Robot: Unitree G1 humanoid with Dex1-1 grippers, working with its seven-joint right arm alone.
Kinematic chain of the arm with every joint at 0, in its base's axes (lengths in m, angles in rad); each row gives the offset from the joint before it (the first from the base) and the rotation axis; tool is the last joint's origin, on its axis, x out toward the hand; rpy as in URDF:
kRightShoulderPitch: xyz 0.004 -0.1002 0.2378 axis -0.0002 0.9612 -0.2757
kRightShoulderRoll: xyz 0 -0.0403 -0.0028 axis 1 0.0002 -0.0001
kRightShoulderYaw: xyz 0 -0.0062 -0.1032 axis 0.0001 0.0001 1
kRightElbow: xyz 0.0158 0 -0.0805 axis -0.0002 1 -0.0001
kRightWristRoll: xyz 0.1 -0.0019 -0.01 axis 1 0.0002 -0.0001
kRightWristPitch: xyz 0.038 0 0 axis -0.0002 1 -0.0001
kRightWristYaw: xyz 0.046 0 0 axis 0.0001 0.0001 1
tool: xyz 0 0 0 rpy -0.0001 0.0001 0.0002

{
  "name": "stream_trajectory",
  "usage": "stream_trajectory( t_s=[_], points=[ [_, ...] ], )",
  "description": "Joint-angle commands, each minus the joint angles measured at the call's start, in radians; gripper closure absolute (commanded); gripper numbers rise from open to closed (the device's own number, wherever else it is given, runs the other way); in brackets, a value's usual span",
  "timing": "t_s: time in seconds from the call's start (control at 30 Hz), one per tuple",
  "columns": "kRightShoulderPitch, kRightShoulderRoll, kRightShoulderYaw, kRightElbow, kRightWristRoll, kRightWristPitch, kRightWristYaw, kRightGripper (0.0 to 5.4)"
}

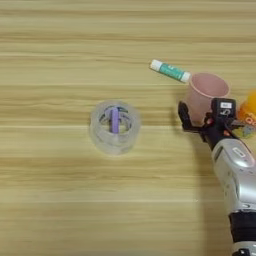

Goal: Move the objects on the table

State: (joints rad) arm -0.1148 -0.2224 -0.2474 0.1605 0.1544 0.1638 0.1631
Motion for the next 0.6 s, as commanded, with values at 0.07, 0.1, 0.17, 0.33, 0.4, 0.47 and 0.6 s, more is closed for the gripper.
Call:
stream_trajectory(
  t_s=[0.07,0.1,0.17,0.33,0.4,0.47,0.6],
  points=[
    [-0.094,-0.041,-0.011,0.0,-0.003,-0.053,0.001,0.05],
    [-0.095,-0.041,-0.01,0.006,-0.003,-0.056,0.001,0.05],
    [-0.098,-0.042,-0.009,0.018,-0.005,-0.063,0.002,0.05],
    [-0.104,-0.044,-0.009,0.036,-0.005,-0.074,0.002,0.05],
    [-0.107,-0.044,-0.01,0.042,-0.004,-0.078,0.003,0.05],
    [-0.11,-0.045,-0.01,0.046,-0.004,-0.081,0.003,0.05],
    [-0.121,-0.049,-0.013,0.065,-0.003,-0.089,0.003,0.05]
  ],
)
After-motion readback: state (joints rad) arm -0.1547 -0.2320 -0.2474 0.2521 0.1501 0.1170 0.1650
